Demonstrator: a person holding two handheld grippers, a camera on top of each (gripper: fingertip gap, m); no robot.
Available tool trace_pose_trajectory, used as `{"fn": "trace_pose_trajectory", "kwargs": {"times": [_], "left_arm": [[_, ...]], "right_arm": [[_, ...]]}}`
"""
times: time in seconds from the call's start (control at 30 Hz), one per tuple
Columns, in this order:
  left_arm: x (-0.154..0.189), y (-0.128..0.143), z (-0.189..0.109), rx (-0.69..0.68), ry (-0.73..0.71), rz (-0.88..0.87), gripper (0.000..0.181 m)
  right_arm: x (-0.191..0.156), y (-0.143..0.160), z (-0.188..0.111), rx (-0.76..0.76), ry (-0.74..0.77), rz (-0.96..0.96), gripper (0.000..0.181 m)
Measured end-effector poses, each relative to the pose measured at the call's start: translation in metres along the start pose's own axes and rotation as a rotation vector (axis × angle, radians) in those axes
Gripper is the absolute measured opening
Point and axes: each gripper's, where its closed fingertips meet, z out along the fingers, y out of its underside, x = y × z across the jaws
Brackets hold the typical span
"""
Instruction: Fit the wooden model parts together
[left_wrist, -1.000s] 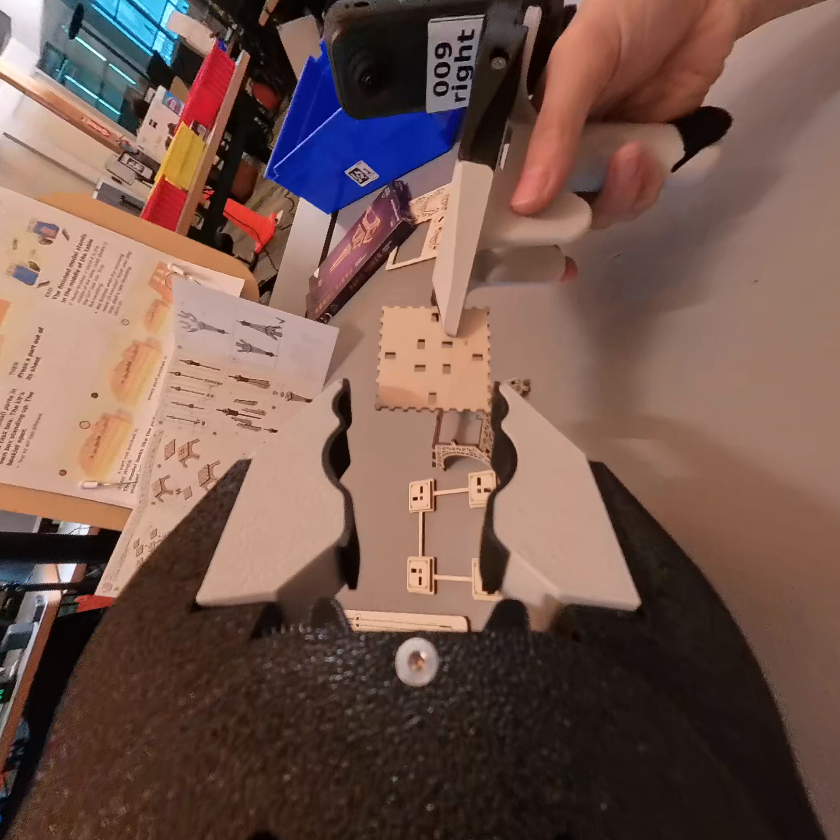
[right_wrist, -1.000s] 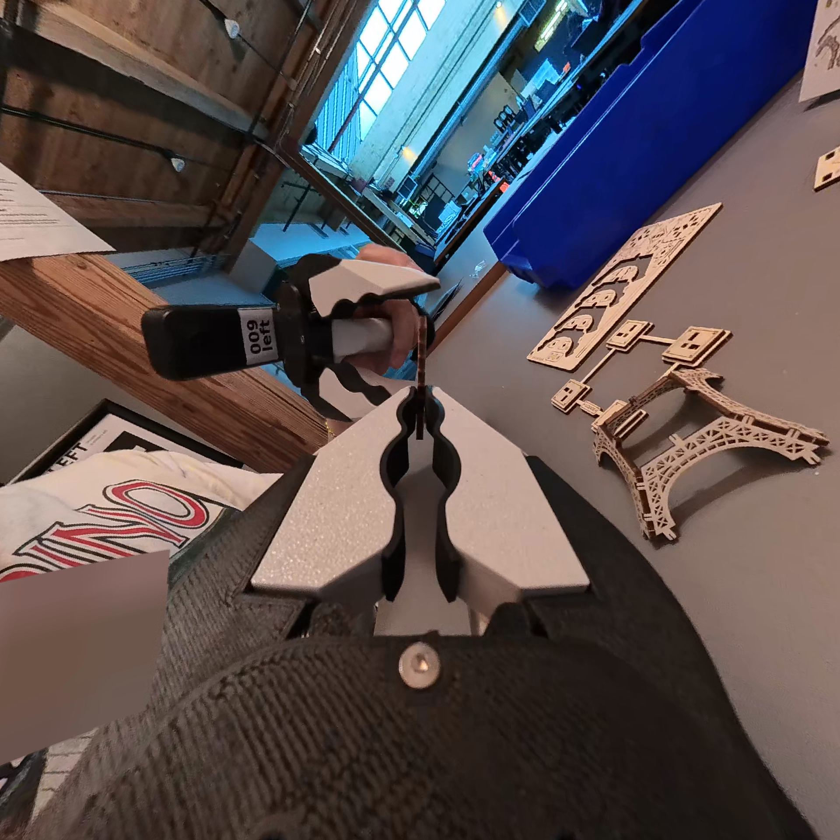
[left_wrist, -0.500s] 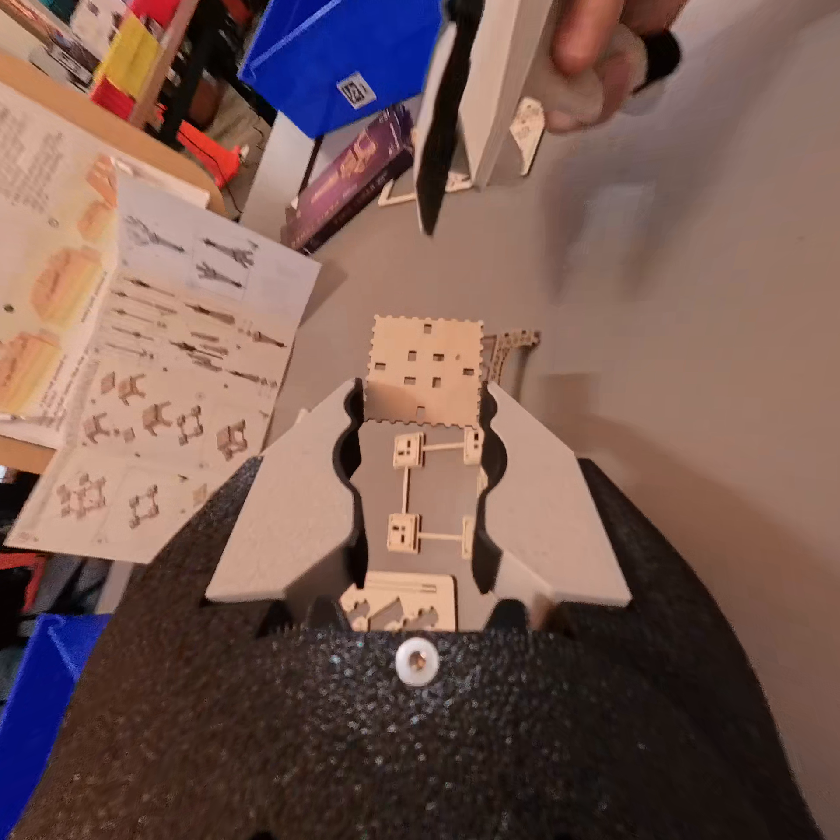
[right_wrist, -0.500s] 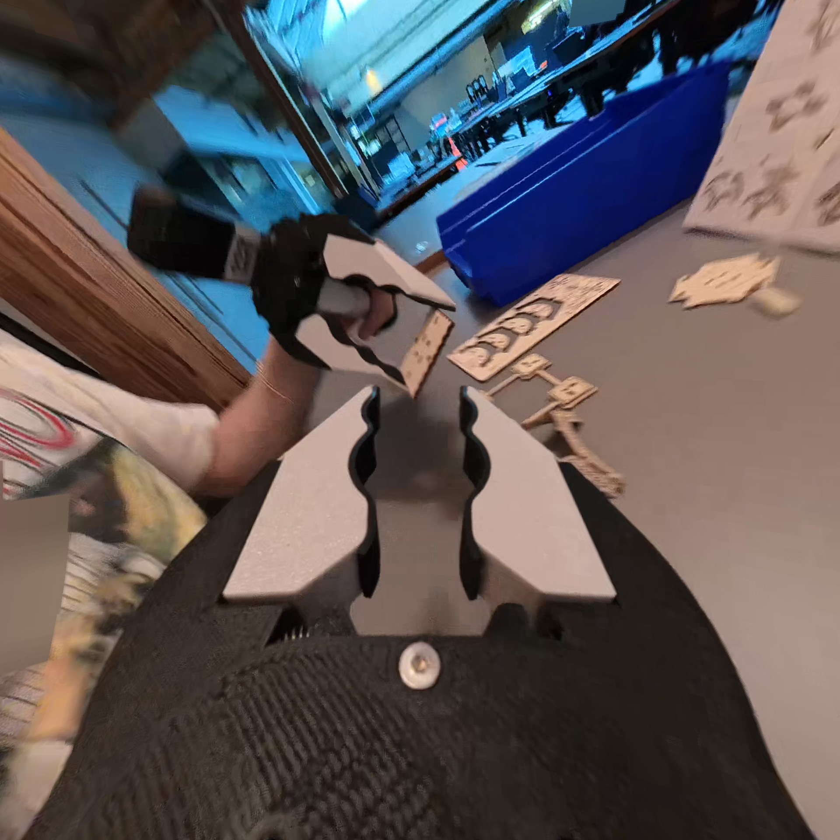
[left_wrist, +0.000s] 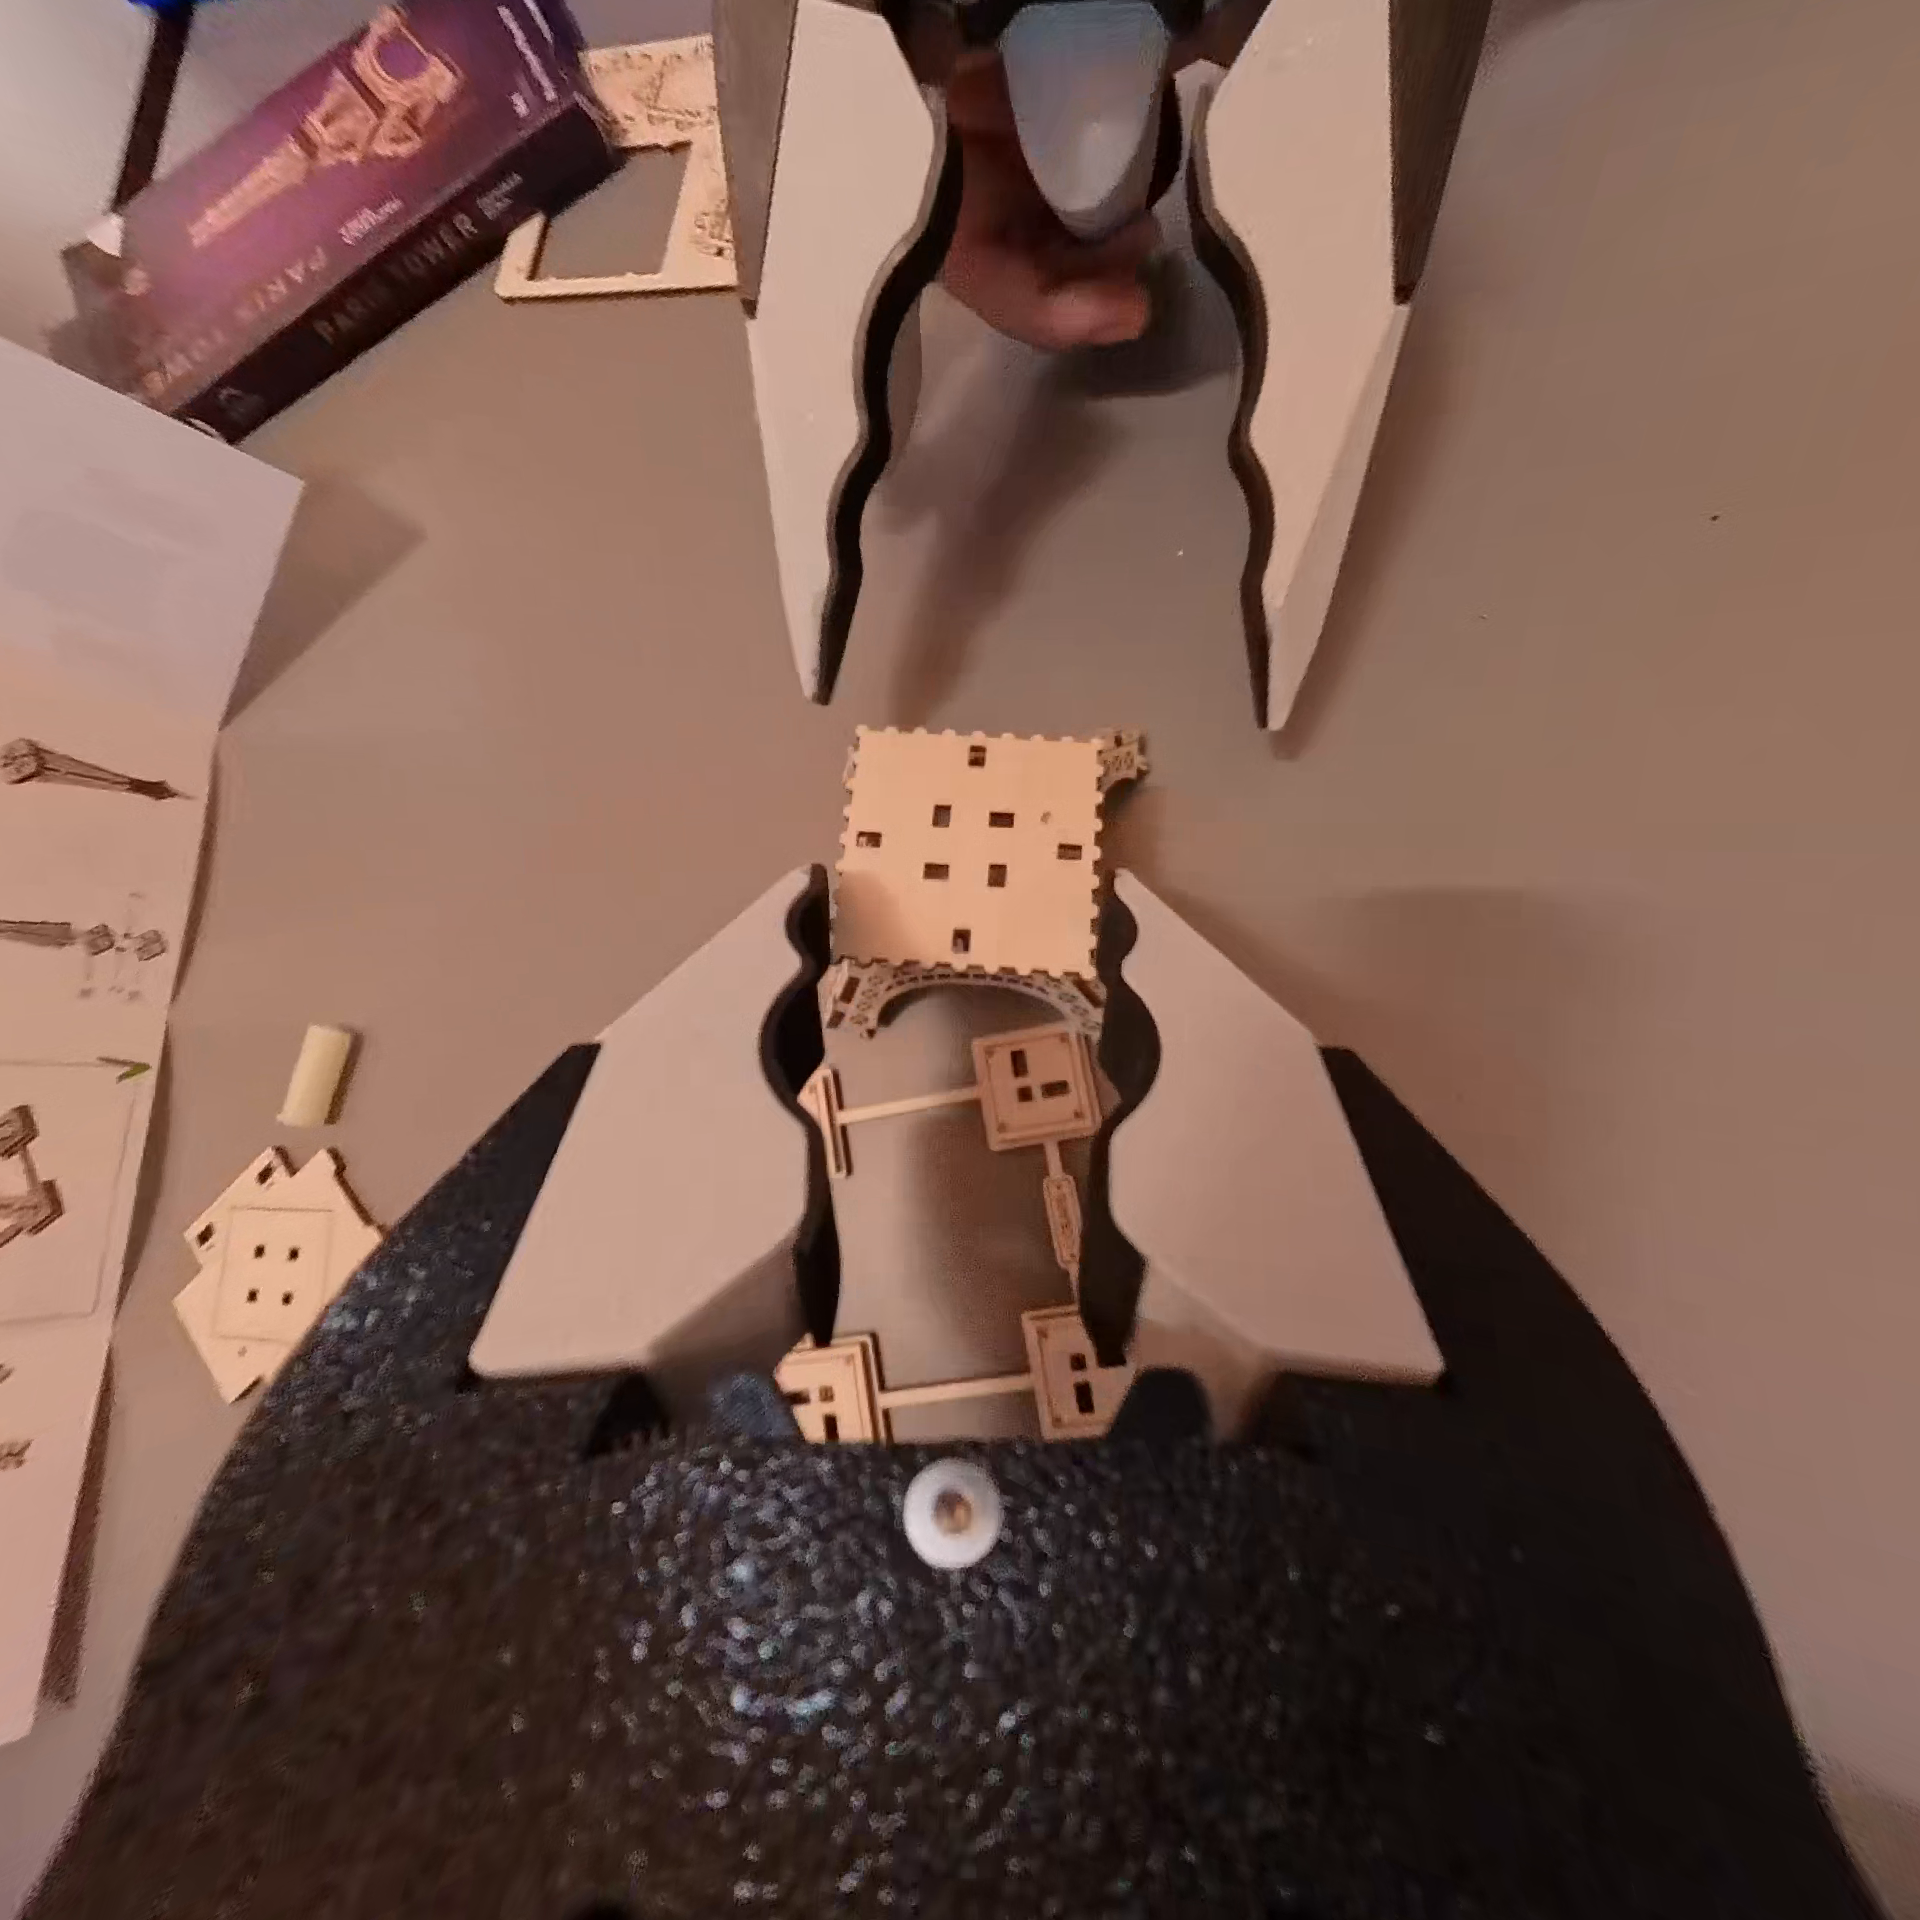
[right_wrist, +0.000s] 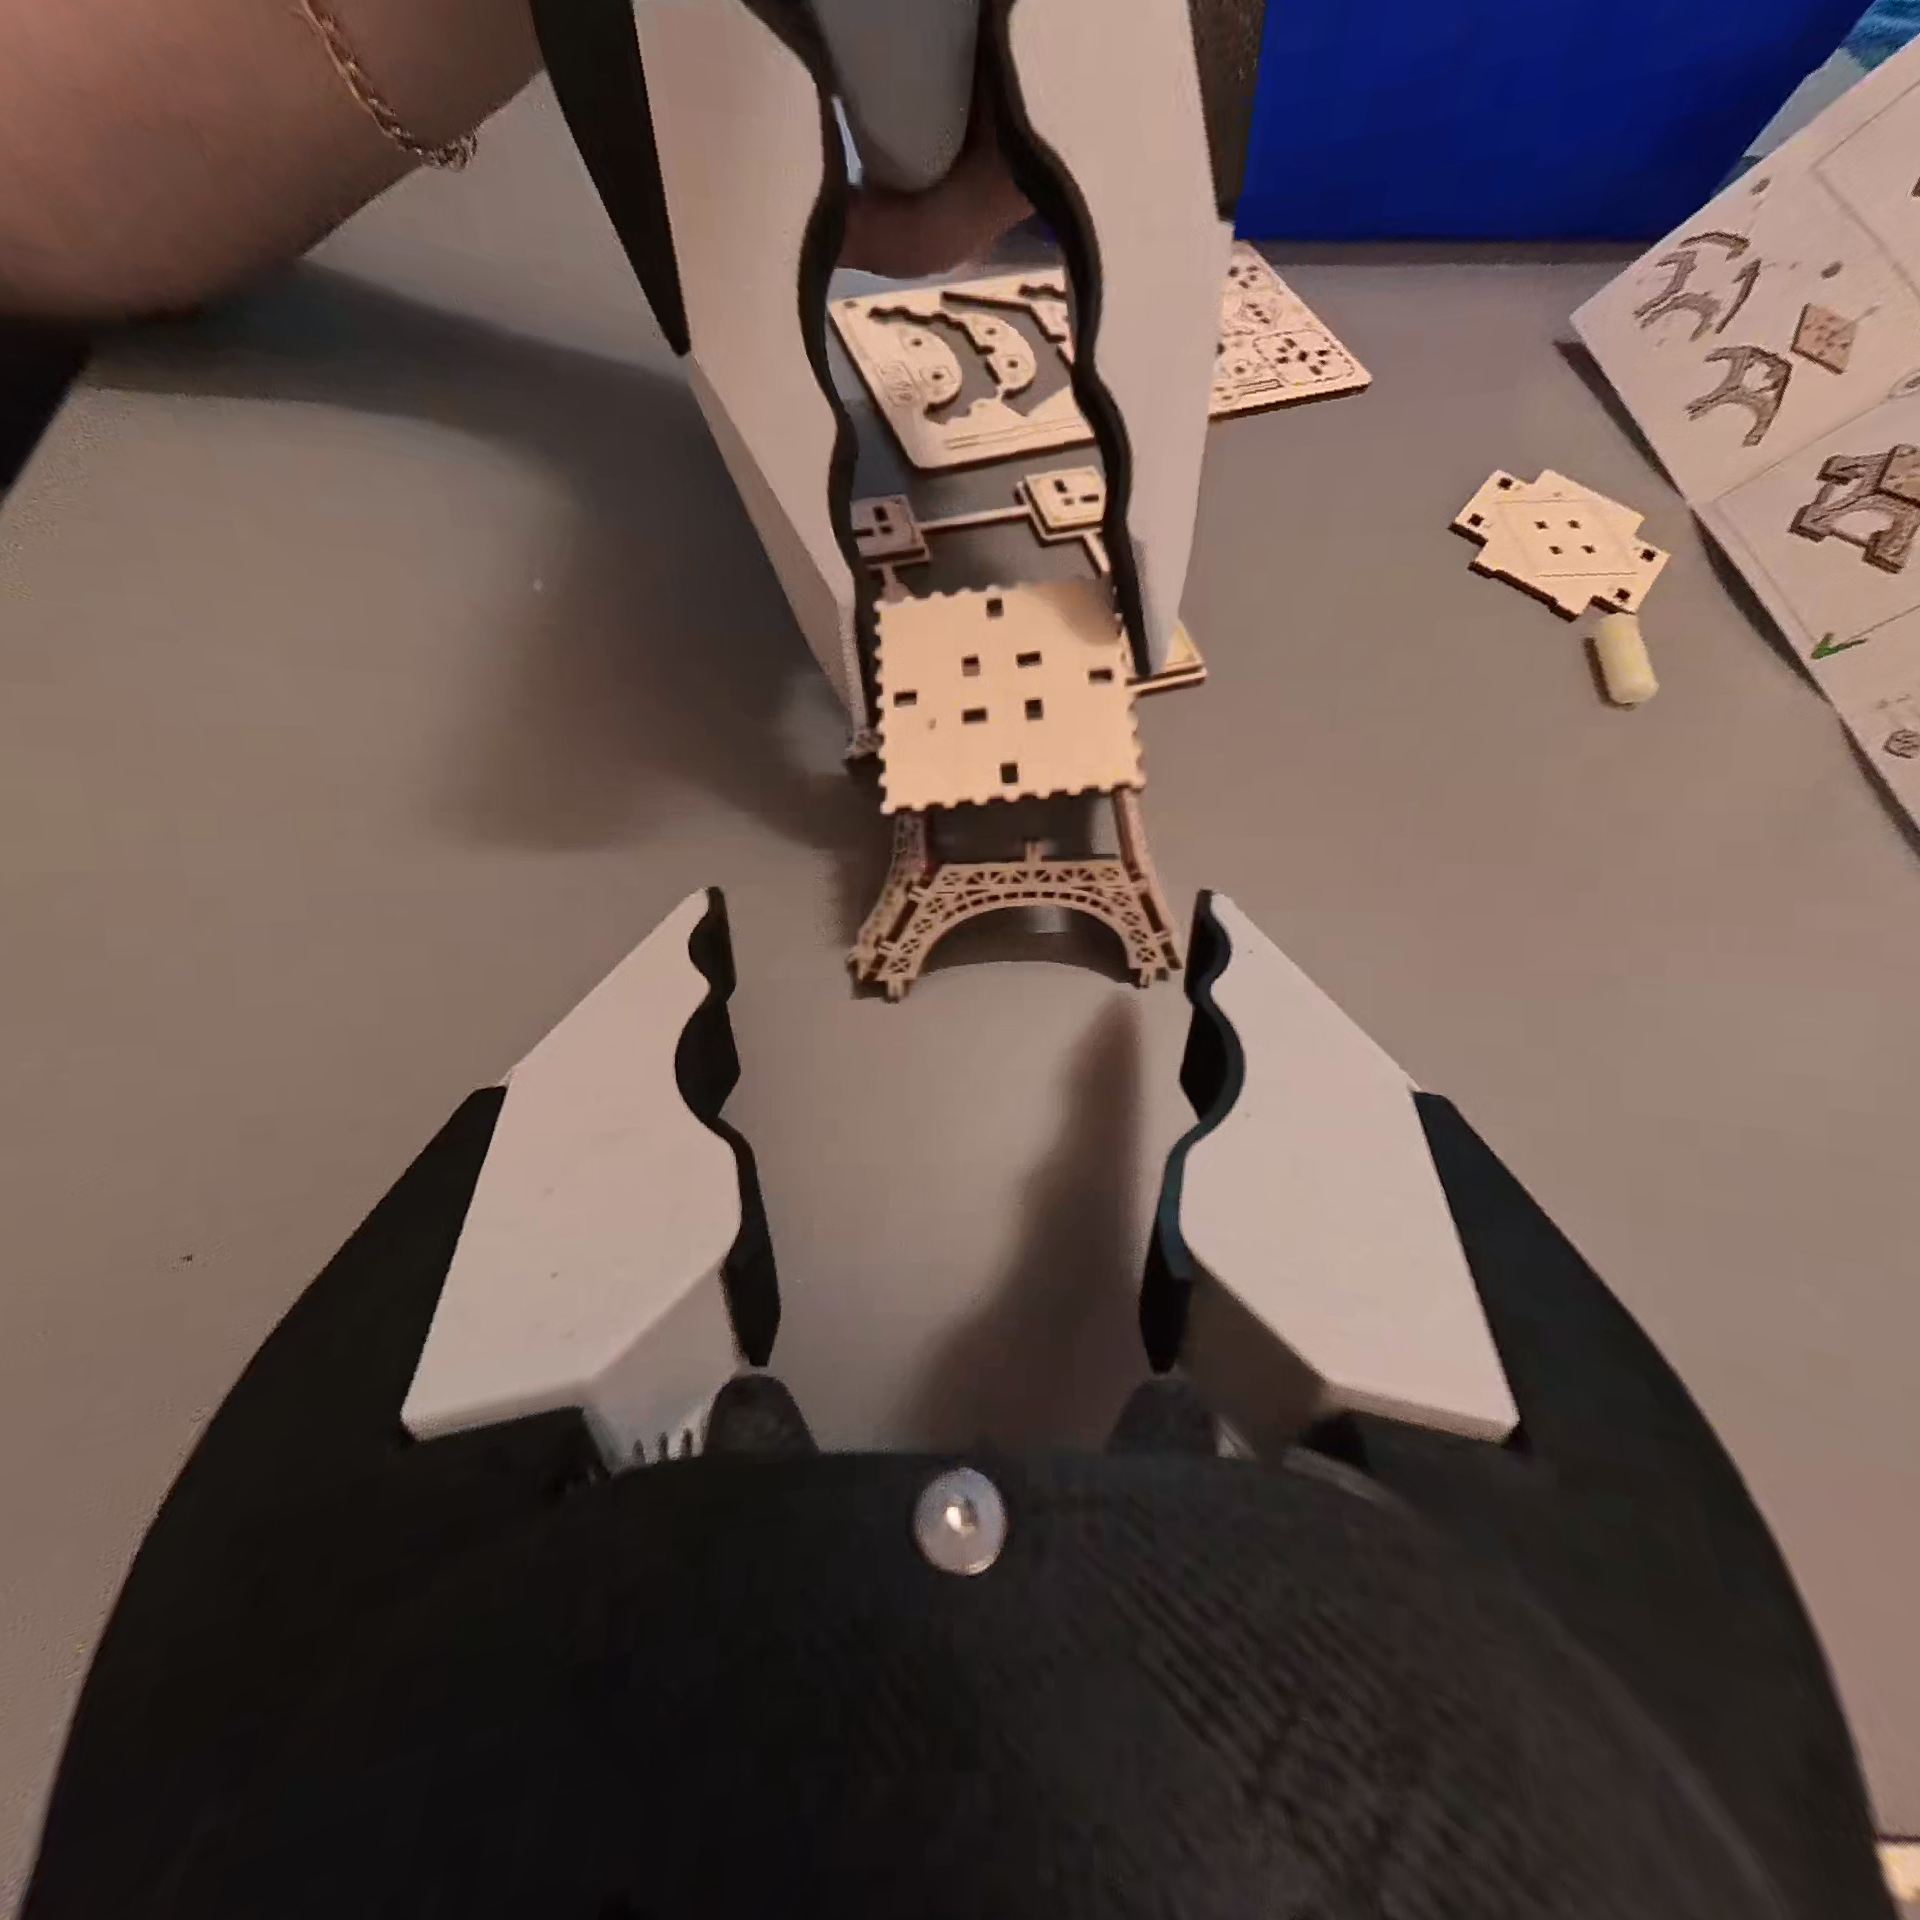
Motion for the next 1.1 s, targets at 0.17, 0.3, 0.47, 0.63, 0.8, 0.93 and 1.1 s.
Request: {"fn": "trace_pose_trajectory", "kwargs": {"times": [0.17,0.3,0.47,0.63,0.8,0.93,1.1], "left_arm": [[-0.002,0.003,0.008,-0.023,0.06,-0.036,0.049],[-0.001,0.003,0.009,-0.005,0.061,-0.058,0.054],[-0.004,-0.003,0.002,0.041,0.011,-0.064,0.06],[-0.006,-0.012,0.002,0.14,0.002,-0.135,0.055],[-0.013,-0.005,0.007,0.163,-0.001,-0.198,0.054],[-0.008,-0.007,0.01,0.176,0.037,-0.205,0.048],[-0.006,-0.007,0.009,0.17,0.031,-0.189,0.047]], "right_arm": [[0.009,0.008,0.005,-0.058,-0.009,-0.045,0.091],[0.008,0.003,0.01,-0.044,-0.063,-0.037,0.082],[0.005,0.014,0.018,-0.123,-0.095,-0.086,0.082],[0.006,0.012,0.018,-0.113,-0.08,-0.1,0.076],[0.008,0.012,0.018,-0.116,-0.083,-0.077,0.075],[0.006,0.014,0.02,-0.135,-0.084,-0.095,0.077],[0.006,0.015,0.02,-0.141,-0.094,-0.082,0.077]]}}
